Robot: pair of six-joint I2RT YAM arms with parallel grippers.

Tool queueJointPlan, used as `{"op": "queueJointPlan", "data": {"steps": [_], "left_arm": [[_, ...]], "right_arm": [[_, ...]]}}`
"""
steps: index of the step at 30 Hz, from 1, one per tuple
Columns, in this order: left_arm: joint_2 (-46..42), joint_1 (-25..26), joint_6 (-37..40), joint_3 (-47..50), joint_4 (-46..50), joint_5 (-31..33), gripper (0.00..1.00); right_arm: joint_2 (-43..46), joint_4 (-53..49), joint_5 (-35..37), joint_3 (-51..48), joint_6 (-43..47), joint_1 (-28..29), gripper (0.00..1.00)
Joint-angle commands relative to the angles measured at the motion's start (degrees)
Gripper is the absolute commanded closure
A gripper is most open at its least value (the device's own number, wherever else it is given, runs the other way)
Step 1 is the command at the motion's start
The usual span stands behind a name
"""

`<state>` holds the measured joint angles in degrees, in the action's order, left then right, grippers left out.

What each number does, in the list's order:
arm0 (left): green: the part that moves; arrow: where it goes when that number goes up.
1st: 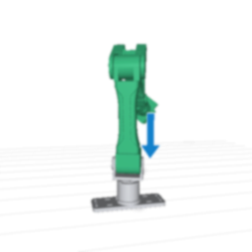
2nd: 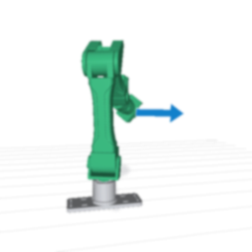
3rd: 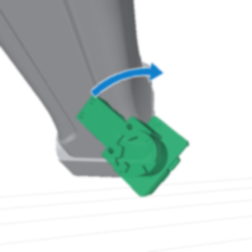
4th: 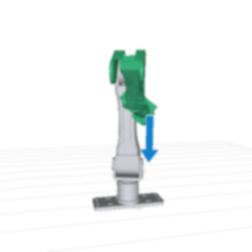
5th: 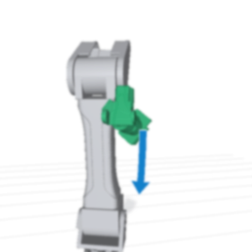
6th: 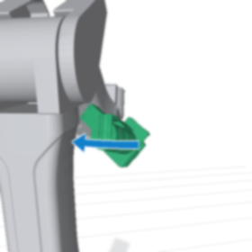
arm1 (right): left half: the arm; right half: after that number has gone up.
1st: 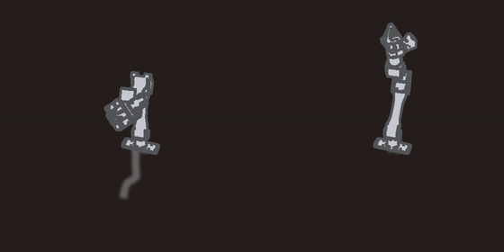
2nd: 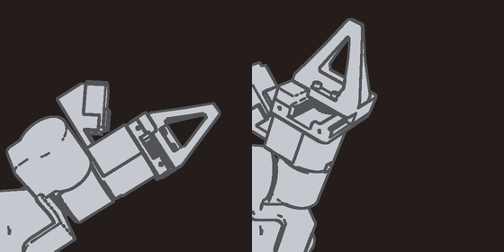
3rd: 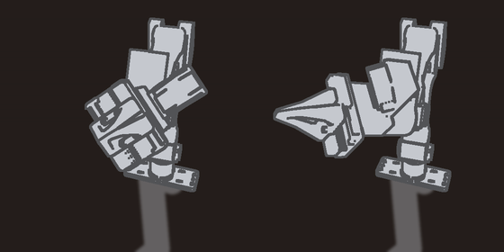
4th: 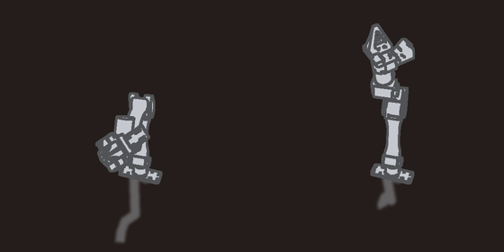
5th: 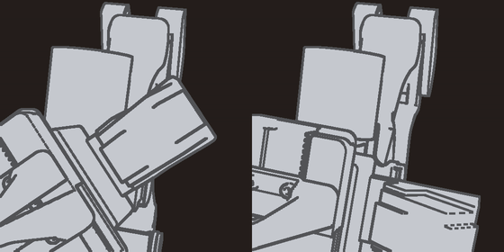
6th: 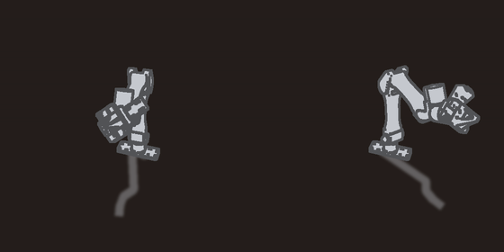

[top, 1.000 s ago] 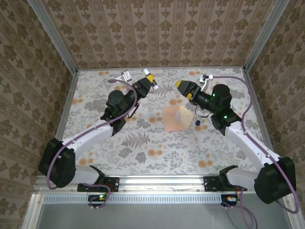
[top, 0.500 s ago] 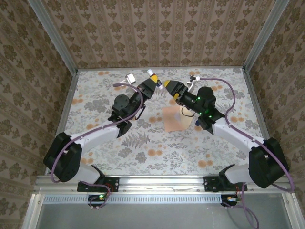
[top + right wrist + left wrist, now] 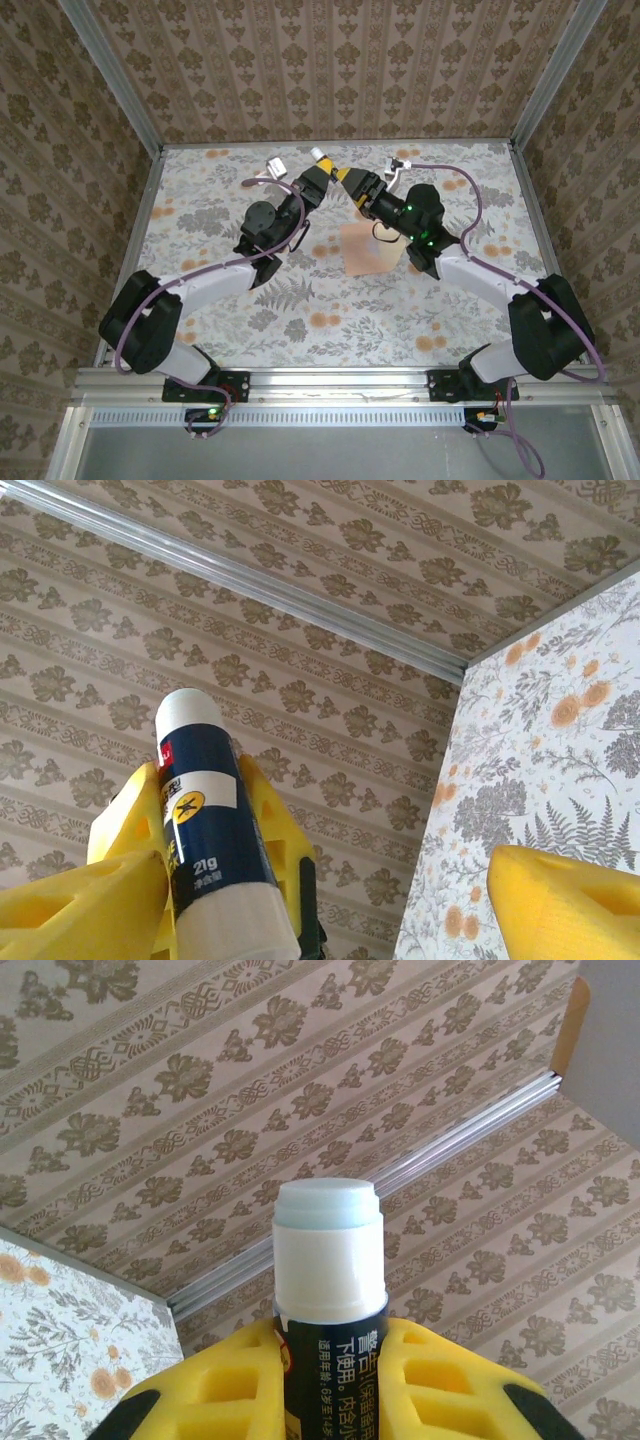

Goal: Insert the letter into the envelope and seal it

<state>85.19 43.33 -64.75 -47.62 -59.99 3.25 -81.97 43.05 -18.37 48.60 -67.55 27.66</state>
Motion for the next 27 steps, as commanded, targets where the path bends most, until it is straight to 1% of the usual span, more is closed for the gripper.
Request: {"op": "queueJointPlan", "data": {"steps": [1, 4, 14, 19, 27], "left_arm": [[0.4, 0.7, -1.8, 0.2, -5.0, 0.7, 1.0], [0.7, 0.9, -2.3, 0.2, -5.1, 0.9, 1.0], [1.7, 1.0, -3.5, 0.1, -5.8, 1.1, 1.0], [2.5, 1.0, -4.4, 0.2, -6.8, 1.4, 1.0], [2.9, 1.1, -5.0, 0.3, -6.6, 1.4, 1.0]], "right_arm": [[-0.4, 3.5, 0.8, 2.3, -0.1, 0.5, 0.16], [-0.4, 4.1, 0.8, 2.3, -0.1, 0.5, 0.19], [-1.5, 6.0, -0.4, 2.9, -1.2, 0.8, 0.38], [-1.8, 6.0, -1.1, 3.4, -1.3, 0.9, 0.39], [-2.1, 6.3, -1.6, 3.7, -1.5, 1.1, 0.49]]}}
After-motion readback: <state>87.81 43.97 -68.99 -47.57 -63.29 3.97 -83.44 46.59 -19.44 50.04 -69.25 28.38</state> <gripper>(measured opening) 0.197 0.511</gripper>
